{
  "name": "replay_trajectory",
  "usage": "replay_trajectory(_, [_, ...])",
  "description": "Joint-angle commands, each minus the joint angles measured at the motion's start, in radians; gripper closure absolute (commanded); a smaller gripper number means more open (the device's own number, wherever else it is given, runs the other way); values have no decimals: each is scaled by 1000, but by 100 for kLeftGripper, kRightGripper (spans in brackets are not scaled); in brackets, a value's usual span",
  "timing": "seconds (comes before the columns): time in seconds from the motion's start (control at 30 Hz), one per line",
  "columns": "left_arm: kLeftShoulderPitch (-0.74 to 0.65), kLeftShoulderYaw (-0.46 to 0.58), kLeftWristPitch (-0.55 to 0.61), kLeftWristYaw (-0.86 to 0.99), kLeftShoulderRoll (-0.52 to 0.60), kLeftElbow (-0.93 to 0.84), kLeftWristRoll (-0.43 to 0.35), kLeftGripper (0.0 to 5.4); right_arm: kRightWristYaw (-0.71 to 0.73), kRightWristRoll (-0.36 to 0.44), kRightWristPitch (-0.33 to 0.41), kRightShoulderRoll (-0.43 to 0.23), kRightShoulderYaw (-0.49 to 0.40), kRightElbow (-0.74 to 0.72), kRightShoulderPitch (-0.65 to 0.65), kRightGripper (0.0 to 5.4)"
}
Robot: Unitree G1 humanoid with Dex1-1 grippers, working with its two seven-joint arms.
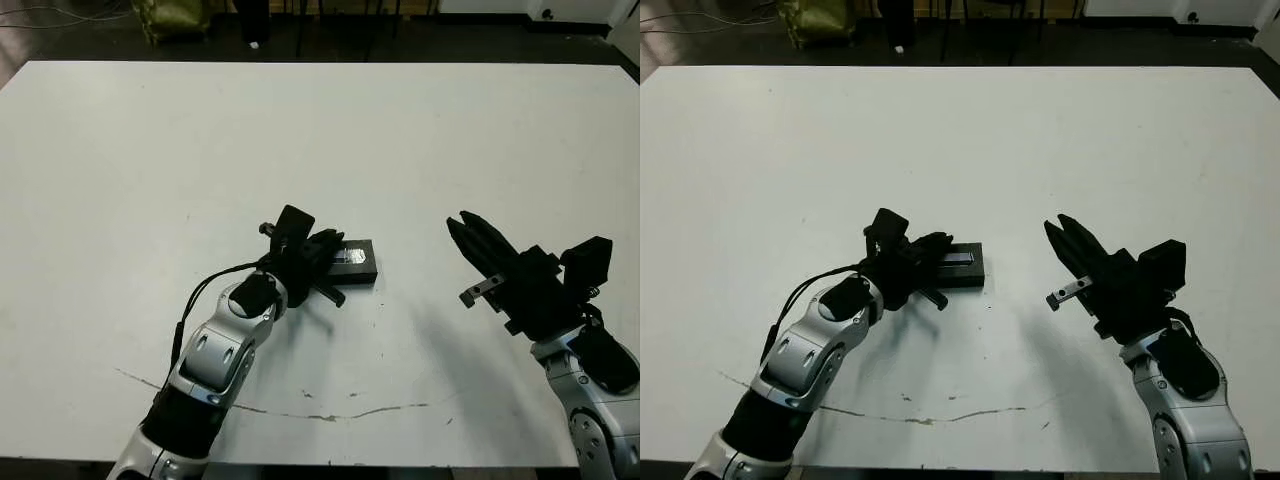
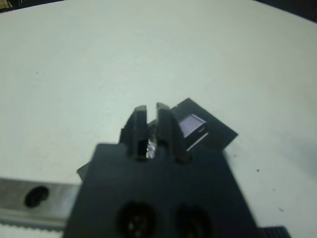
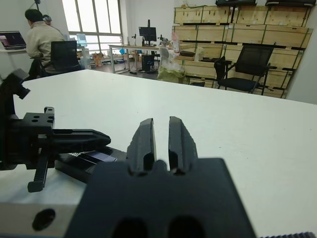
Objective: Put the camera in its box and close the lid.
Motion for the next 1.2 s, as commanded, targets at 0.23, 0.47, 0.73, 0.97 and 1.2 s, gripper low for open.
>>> replay_trajectory(0.23, [65, -21, 102, -3, 44, 118, 41, 538, -4, -6, 17, -5, -1, 17, 17, 540])
replay_trajectory(0.47, [90, 10, 48, -16, 44, 56, 26, 538, -5, -7, 7, -2, -1, 10, 20, 540])
replay_trajectory(0.73, [144, 112, -201, 26, 18, -53, 1, 538, -1, -5, -13, 4, -4, 15, 14, 540])
replay_trajectory(0.97, [179, 204, -375, -8, 46, -209, -60, 538, -25, -89, -69, -10, -8, 79, -9, 540])
replay_trajectory(1.2, [211, 360, -417, 23, 85, -307, -124, 538, -26, -48, -62, -3, -48, 105, -68, 540])
